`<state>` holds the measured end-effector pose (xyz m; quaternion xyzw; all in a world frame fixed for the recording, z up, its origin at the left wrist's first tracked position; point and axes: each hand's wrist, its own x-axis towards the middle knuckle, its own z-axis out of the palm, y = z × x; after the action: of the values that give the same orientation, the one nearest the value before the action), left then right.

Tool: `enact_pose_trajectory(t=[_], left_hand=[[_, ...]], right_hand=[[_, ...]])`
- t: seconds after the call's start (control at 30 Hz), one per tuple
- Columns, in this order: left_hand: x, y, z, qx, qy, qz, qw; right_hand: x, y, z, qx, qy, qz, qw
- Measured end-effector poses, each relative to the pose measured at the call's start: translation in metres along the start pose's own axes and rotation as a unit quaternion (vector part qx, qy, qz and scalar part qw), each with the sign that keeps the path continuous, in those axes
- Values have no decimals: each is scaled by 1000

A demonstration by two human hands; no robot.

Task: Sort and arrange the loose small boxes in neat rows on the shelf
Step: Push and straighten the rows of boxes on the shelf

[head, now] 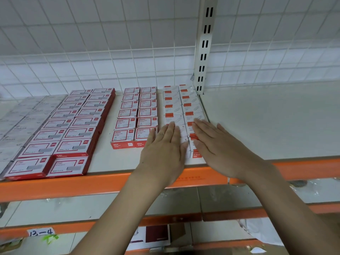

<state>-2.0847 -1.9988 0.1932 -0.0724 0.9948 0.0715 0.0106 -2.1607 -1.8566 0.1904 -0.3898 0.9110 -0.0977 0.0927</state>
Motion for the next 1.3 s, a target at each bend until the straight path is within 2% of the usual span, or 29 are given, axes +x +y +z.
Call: enact_pose_trajectory(t=[0.27,0.63,0.83,1.0,1.13,1.3], left_hand=[[-18,-8,4,14,-10,45,999],[-12,-8,4,15,-33,44,998],[-8,-24,-23,12,-26,37,999],[17,-68,-61,49,-48,3,998],[49,-101,-98,67,-61,-25,996],[86,-131,-112,58,-72,-41,995]], right_hand=[[-11,7,4,11,7,-4,1000],[-3,11,8,-11,5,-8,1000],[9,-8,-6,-29,16,-36,999],[53,-36,-27,-54,24,-72,996],[111,-49,-51,-120,76,-116,983],[165,-63,-70,-131,47,-100,985]])
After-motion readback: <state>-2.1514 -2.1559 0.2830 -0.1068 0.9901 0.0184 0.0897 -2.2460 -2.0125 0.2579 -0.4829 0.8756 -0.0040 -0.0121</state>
